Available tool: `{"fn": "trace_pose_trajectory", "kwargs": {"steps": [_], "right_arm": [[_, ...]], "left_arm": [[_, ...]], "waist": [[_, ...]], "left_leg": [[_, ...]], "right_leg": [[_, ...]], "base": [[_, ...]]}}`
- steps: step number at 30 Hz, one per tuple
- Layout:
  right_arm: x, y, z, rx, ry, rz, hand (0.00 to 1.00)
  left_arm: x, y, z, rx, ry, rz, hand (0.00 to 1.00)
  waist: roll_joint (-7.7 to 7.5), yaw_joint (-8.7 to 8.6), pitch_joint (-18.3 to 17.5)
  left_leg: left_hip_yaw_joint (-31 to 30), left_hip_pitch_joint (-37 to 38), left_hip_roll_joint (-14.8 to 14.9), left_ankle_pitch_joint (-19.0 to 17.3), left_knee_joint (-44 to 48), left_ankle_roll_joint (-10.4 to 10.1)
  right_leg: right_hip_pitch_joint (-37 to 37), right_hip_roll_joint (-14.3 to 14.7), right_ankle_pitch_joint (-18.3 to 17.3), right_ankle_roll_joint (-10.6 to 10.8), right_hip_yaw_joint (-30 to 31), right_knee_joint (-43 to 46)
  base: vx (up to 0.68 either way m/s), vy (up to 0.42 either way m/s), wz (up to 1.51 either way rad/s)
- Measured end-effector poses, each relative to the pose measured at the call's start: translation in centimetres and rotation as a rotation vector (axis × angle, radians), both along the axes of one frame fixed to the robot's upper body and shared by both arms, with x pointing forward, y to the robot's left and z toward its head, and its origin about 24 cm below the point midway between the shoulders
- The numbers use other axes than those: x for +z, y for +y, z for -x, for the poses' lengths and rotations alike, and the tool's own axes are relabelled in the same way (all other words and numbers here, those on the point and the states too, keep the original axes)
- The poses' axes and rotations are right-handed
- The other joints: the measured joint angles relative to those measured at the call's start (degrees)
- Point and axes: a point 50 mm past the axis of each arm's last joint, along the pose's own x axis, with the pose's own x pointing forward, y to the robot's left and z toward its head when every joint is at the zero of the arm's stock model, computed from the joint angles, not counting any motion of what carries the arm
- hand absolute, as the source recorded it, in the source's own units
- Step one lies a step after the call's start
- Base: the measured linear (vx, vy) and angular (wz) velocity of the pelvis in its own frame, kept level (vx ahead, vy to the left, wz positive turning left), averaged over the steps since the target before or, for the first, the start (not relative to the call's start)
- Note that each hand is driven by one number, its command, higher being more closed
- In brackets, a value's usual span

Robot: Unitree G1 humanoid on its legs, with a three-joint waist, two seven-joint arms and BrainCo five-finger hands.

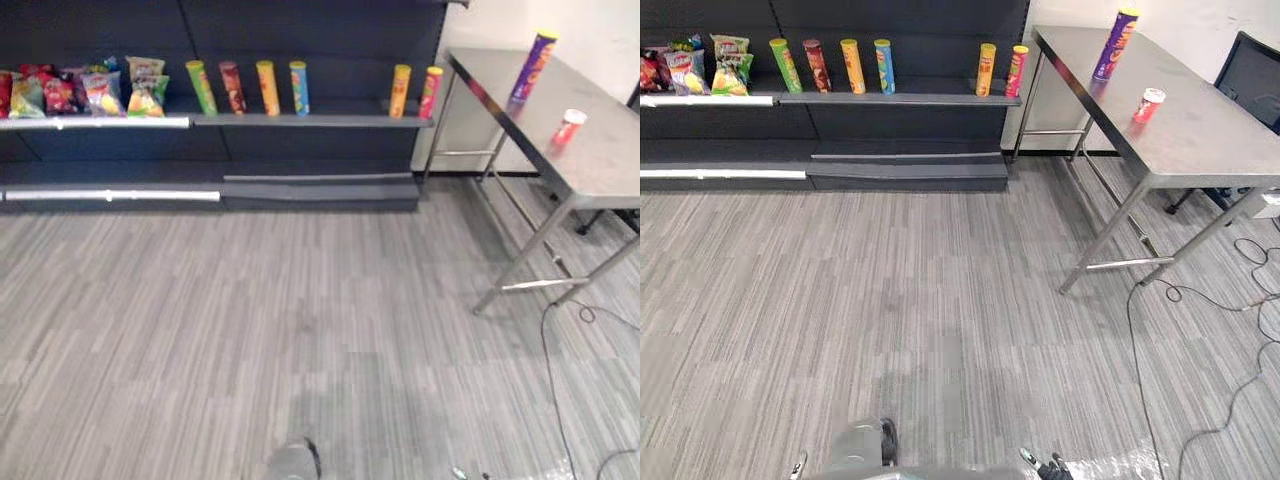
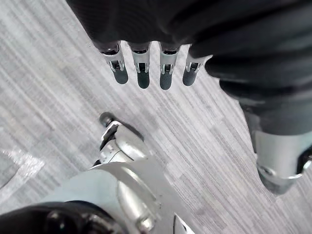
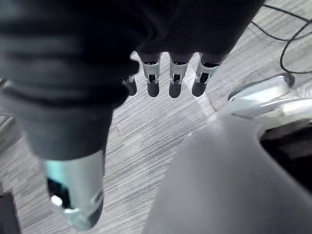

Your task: Put the gum and the chips on the shelf.

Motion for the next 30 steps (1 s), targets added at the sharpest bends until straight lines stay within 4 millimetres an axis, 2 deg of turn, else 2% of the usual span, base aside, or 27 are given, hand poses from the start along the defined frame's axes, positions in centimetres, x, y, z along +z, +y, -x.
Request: {"fn": "trace_pose_trajectory", "kwargs": {"steps": [1, 2, 3, 4, 5, 6, 7, 9, 10, 12, 13, 15, 17, 18, 19, 20, 21, 22, 23, 24, 25, 26, 27, 28, 29, 30], "right_arm": [[0.0, -0.1, -0.1, -0.01, -0.01, 0.003, 0.0], [0.1, -0.1, -0.2, -0.01, -0.016, 0.007, 0.0], [0.1, -0.4, 0.1, -0.015, -0.017, 0.015, 0.0], [0.2, -0.5, -0.2, -0.023, -0.039, 0.024, 0.0], [0.3, -0.5, -0.5, -0.018, -0.052, 0.028, 0.0], [0.4, -0.5, -0.6, -0.021, -0.063, 0.032, 0.0], [0.4, -0.5, -0.4, -0.034, -0.07, 0.033, 0.0], [0.5, -0.6, -0.6, -0.046, -0.094, 0.039, 0.0], [0.6, -0.7, -0.7, -0.059, -0.109, 0.046, 0.0], [0.8, -0.9, -0.8, -0.071, -0.123, 0.057, 0.0], [0.9, -0.9, -0.7, -0.098, -0.139, 0.059, 0.0], [1.0, -1.0, -0.5, -0.117, -0.157, 0.066, 0.0], [1.0, -0.9, 0.1, -0.124, -0.151, 0.067, 0.0], [1.2, -1.3, 0.3, -0.121, -0.152, 0.078, 0.0], [1.3, -1.8, 0.1, -0.116, -0.159, 0.092, 0.0], [1.4, -2.1, -0.2, -0.11, -0.161, 0.1, 0.0], [1.5, -2.2, -0.4, -0.104, -0.166, 0.101, 0.0], [1.6, -2.3, -0.9, -0.09, -0.179, 0.104, 0.0], [1.6, -2.3, -1.2, -0.081, -0.184, 0.106, 0.0], [1.7, -2.3, -1.4, -0.053, -0.185, 0.114, 0.0], [1.7, -2.3, -1.6, -0.048, -0.188, 0.113, 0.0], [1.7, -2.4, -1.7, -0.047, -0.186, 0.114, 0.0], [1.7, -2.6, -1.7, -0.032, -0.176, 0.116, 0.0], [1.8, -2.6, -2.0, -0.024, -0.178, 0.116, 0.0], [1.7, -2.7, -2.0, -0.022, -0.175, 0.115, 0.0], [1.6, -2.5, -1.9, -0.025, -0.163, 0.107, 0.0]], "left_arm": [[0.0, 0.1, 0.1, -0.036, 0.015, -0.002, 0.0], [0.0, 0.2, 0.0, -0.06, 0.019, -0.006, 0.0], [0.0, 0.1, -0.1, -0.089, 0.019, -0.006, 0.0], [0.0, 0.0, -0.1, -0.105, 0.021, -0.008, 0.0], [0.0, 0.0, 0.0, -0.12, 0.025, -0.012, 0.0], [0.0, 0.1, -0.1, -0.137, 0.028, -0.016, 0.0], [0.0, 0.1, -0.1, -0.142, 0.029, -0.017, 0.0], [0.0, 0.0, -0.2, -0.153, 0.03, -0.018, 0.0], [0.0, -0.1, -0.4, -0.183, 0.03, -0.021, 0.0], [0.0, -0.5, -0.6, -0.181, 0.023, -0.013, 0.0], [-0.1, -0.7, -1.0, -0.187, 0.01, -0.012, 0.0], [-0.1, -0.9, -1.0, -0.169, -0.001, -0.01, 0.0], [-0.1, -1.1, -0.9, -0.136, -0.012, 0.002, 0.0], [-0.2, -1.5, -1.0, -0.125, -0.02, 0.017, 0.0], [-0.2, -2.2, -1.0, -0.115, -0.035, 0.045, 0.0], [-0.3, -2.7, -1.1, -0.095, -0.054, 0.065, 0.0], [-0.3, -2.8, -1.1, -0.087, -0.059, 0.069, 0.0], [-0.3, -2.8, -1.1, -0.074, -0.068, 0.08, 0.0], [-0.3, -2.8, -1.1, -0.069, -0.074, 0.088, 0.0], [-0.3, -2.8, -1.1, -0.05, -0.079, 0.098, 0.0], [-0.2, -2.6, -1.4, 0.011, -0.104, 0.097, 0.0], [-0.2, -2.5, -1.6, 0.035, -0.119, 0.098, 0.0], [0.0, -2.4, -2.3, 0.077, -0.164, 0.101, 0.0], [0.1, -2.5, -2.8, 0.101, -0.202, 0.108, 0.0], [0.1, -2.4, -3.0, 0.109, -0.214, 0.109, 0.0], [0.2, -2.4, -3.2, 0.106, -0.239, 0.107, 0.0]], "waist": [[-0.34, -0.23, -0.2], [-0.24, -0.35, -0.2], [0.66, -0.96, -0.2], [1.01, -1.78, -0.1], [1.0, -1.76, -0.1], [1.22, -1.73, 0.0], [1.35, -1.76, 0.1], [1.65, -1.91, 0.3], [2.29, -2.58, 0.7], [3.24, -3.09, 1.4], [4.01, -3.06, 1.7], [4.44, -3.06, 2.0], [4.35, -2.98, 2.0], [4.97, -3.02, 1.6], [6.5, -3.1, 1.5], [7.08, -2.79, 1.1], [7.11, -2.67, 1.0], [7.17, -2.74, 1.0], [7.17, -2.77, 1.0], [7.18, -2.92, 1.0], [7.22, -3.19, 0.9], [7.38, -3.17, 0.8], [7.33, -2.91, 1.0], [7.74, -2.81, 0.8], [7.68, -2.82, 0.9], [7.3, -2.74, 0.9]], "left_leg": [[1.0, 2.7, -1.9, -0.5, -2.2, 1.0], [1.3, 4.0, -2.7, -0.8, -3.2, 1.5], [1.4, 6.4, -3.8, -1.1, -4.8, 2.8], [1.0, 8.9, -4.3, -1.4, -6.6, 3.3], [0.9, 10.4, -4.4, -1.4, -7.7, 3.3], [0.9, 13.3, -4.2, -1.3, -10.3, 3.3], [1.0, 15.9, -3.7, -1.2, -12.7, 3.1], [1.0, 18.3, -2.9, -1.2, -15.2, 3.0], [0.9, 20.1, -1.8, -1.5, -17.0, 2.7], [0.7, 21.8, -0.5, -2.3, -17.9, 1.3], [0.6, 23.0, 0.6, -3.5, -17.9, -0.1], [0.1, 25.1, 2.0, -7.0, -17.0, -2.3], [-0.7, 28.1, 3.1, -10.1, -16.3, -4.5], [-0.5, 29.6, 4.6, -10.6, -16.3, -5.1], [0.0, 30.5, 6.3, -8.1, -15.5, -6.9], [0.6, 30.5, 7.7, -4.7, -14.1, -7.2], [0.8, 30.4, 8.1, -3.1, -13.4, -7.2], [0.8, 30.4, 8.8, 0.2, -11.9, -6.8], [0.7, 30.4, 9.1, 2.0, -11.0, -6.5], [0.5, 30.0, 10.1, 5.9, -7.7, -6.1], [-0.6, 26.7, 11.7, 9.7, 0.2, -4.9], [-1.5, 24.5, 12.7, 12.7, 4.9, -4.9], [-4.2, 18.8, 15.1, 17.6, 16.6, -5.4], [-5.8, 12.9, 16.1, 14.4, 28.1, -5.7], [-5.9, 10.7, 16.0, 12.4, 31.9, -5.6], [-4.9, 5.9, 14.2, 7.1, 35.7, -4.3]], "right_leg": [[-4.0, -2.2, 4.9, -2.5, 0.8, 8.2], [-6.2, -3.4, 8.4, -4.3, 0.8, 12.1], [-9.9, -4.9, 13.0, -5.8, 0.3, 20.0], [-13.6, -4.7, 9.2, -5.7, -0.9, 28.2], [-15.1, -4.0, 6.0, -5.7, -2.2, 31.1], [-17.1, -1.9, 0.3, -5.7, -5.8, 33.0], [-18.5, 1.1, -4.3, -5.2, -9.9, 30.7], [-20.7, 4.7, -7.8, -5.3, -14.6, 24.5], [-23.2, 8.1, -8.0, -5.6, -17.4, 16.9], [-25.4, 10.8, -6.7, -4.7, -18.3, 8.0], [-26.4, 12.3, -3.1, -4.7, -18.3, -0.5], [-27.2, 12.5, 2.7, -3.8, -16.7, -11.7], [-26.7, 11.1, 6.0, -3.9, -17.2, -12.5], [-27.0, 11.2, 9.0, -5.2, -17.8, -9.2], [-27.3, 12.3, 7.5, -8.3, -18.4, -5.5], [-27.6, 13.3, 5.6, -9.6, -18.7, -2.9], [-27.6, 13.6, 4.3, -10.1, -18.7, -1.8], [-27.4, 14.3, 2.1, -10.9, -18.8, 0.0], [-27.0, 14.6, 1.2, -11.2, -18.8, 0.5], [-25.4, 15.6, -0.5, -11.5, -18.9, 0.3], [-23.5, 16.5, -2.1, -11.3, -18.8, -0.7], [-22.3, 17.2, -2.6, -11.2, -18.7, -1.6], [-19.3, 19.3, -3.5, -10.9, -17.9, -4.8], [-16.0, 21.0, -3.9, -11.6, -17.0, -7.2], [-14.2, 21.4, -4.0, -11.7, -16.7, -8.2], [-9.2, 22.1, -4.4, -11.8, -14.9, -10.7]], "base": [[0.42, 0.345, -0.06], [0.33, 0.215, 0.06], [0.31, 0.187, 0.13], [0.31, 0.177, 0.15], [0.31, 0.143, 0.05], [0.37, 0.098, -0.07], [0.38, 0.061, -0.11], [0.31, -0.023, -0.03], [0.31, -0.069, 0.07], [0.3, -0.084, 0.09], [0.38, -0.134, 0.07], [0.54, -0.225, 0.19], [0.56, -0.261, 0.25], [0.63, -0.286, 0.22], [0.75, -0.366, 0.05], [0.6, -0.321, -0.07], [0.58, -0.334, -0.26], [0.46, -0.244, -0.2], [0.54, -0.262, -0.24], [0.46, -0.215, -0.17], [0.42, -0.203, -0.16], [0.4, -0.187, -0.19], [0.38, -0.131, -0.35], [0.36, -0.097, -0.4], [0.31, -0.036, -0.54], [0.27, -0.009, -0.5]]}}
